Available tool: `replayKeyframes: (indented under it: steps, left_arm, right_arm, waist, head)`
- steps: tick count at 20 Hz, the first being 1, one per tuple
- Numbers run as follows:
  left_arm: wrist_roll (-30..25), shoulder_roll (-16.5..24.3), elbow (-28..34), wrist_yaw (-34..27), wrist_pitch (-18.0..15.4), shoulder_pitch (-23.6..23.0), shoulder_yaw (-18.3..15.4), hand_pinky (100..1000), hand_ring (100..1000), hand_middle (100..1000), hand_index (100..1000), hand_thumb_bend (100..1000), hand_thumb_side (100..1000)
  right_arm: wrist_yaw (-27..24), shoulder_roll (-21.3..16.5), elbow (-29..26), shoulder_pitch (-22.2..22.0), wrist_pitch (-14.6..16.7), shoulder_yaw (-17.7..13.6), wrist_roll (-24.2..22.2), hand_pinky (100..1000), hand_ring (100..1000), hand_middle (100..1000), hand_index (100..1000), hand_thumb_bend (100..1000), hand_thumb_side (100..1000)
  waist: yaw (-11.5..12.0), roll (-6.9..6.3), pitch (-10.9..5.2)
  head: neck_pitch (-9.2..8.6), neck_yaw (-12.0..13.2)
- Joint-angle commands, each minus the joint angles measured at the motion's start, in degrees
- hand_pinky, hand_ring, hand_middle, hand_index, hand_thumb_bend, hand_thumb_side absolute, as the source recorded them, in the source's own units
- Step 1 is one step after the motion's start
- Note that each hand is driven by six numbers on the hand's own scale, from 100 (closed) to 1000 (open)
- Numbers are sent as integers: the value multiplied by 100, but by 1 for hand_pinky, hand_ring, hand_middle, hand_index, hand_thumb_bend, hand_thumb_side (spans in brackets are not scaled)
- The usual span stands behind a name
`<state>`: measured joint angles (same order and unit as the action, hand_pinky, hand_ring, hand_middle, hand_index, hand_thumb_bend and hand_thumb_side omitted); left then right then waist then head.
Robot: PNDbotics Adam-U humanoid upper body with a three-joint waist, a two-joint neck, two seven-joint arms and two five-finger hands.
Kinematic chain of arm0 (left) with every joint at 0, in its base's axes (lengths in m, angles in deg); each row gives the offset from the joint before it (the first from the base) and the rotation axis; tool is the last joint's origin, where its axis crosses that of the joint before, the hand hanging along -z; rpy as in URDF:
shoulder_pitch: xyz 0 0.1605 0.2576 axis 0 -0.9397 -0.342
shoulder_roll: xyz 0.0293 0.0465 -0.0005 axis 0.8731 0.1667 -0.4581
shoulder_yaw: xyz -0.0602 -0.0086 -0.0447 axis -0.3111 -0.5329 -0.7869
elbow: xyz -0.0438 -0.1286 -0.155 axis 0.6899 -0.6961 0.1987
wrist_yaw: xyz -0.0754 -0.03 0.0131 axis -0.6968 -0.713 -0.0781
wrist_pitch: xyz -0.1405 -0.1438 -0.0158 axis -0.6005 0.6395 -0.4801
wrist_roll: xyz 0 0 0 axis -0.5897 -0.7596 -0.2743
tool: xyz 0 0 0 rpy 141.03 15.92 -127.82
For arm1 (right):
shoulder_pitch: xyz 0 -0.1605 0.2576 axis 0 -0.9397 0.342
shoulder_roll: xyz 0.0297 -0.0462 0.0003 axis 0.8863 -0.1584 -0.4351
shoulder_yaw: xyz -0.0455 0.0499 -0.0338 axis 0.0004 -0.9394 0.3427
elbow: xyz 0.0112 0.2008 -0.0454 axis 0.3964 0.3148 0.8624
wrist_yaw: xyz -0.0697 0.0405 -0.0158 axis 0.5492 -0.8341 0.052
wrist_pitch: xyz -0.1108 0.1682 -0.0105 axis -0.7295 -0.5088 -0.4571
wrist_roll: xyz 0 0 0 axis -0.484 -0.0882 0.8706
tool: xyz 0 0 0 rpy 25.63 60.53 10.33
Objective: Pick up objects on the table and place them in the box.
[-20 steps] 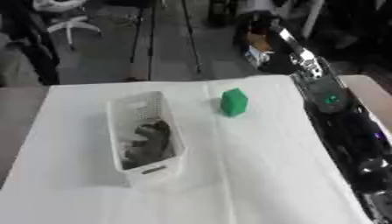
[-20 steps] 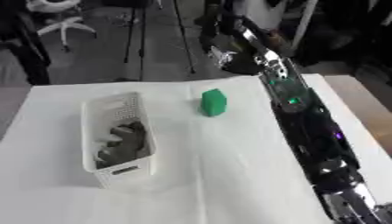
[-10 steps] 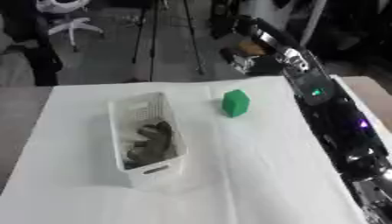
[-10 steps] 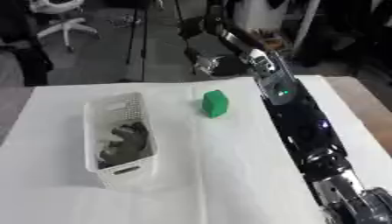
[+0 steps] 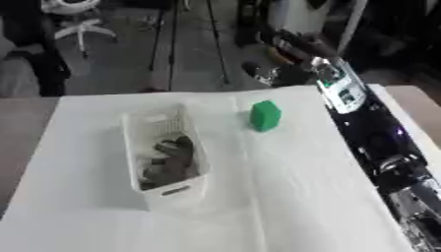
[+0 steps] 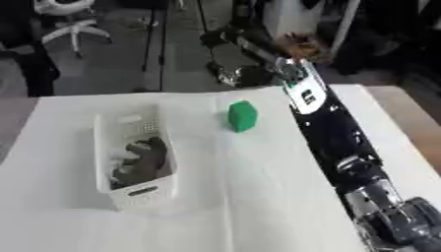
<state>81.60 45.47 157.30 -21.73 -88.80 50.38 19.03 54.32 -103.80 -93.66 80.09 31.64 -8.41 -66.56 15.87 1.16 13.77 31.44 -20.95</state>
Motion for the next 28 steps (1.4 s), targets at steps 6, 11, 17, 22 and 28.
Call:
replayKeyframes:
  steps: [6, 11, 17, 22, 28]
  left_arm:
    - [-39, 144, 70, 16, -6, 51, 11, 431, 866, 911, 885, 485, 1000]
    - [-52, 139, 67, 10, -7, 53, 17, 431, 866, 911, 885, 485, 1000]
    - [-53, 139, 70, 4, -11, 59, 20, 431, 866, 911, 885, 486, 1000]
    - [-55, 138, 69, 2, -12, 60, 22, 430, 866, 911, 884, 487, 1000]
    - [-54, 139, 66, 3, -14, 60, 18, 430, 866, 911, 884, 488, 1000]
  right_arm:
    - [796, -47, 439, 225, 460, -58, -350, 966, 906, 873, 942, 338, 734]
    - [2180, 149, 579, 272, 430, -129, 273, 992, 930, 899, 946, 350, 767]
    - [3912, 333, 1057, 304, 433, -155, 1630, 994, 936, 910, 948, 356, 786]
    - [4560, 354, 1414, 319, 361, -164, 2244, 994, 938, 914, 948, 354, 798]
    - [5006, 343, 1583, 330, 200, -194, 2737, 999, 944, 922, 949, 402, 785]
  waist:
    - [15, -92, -184]
    - [31, -102, -182]
    - [63, -113, -178]
    - [85, -111, -166]
    - [90, -109, -158]
  head:
    - [16, -31]
    - [21, -45]
    - [31, -51]
    - [61, -59]
    - [63, -70]
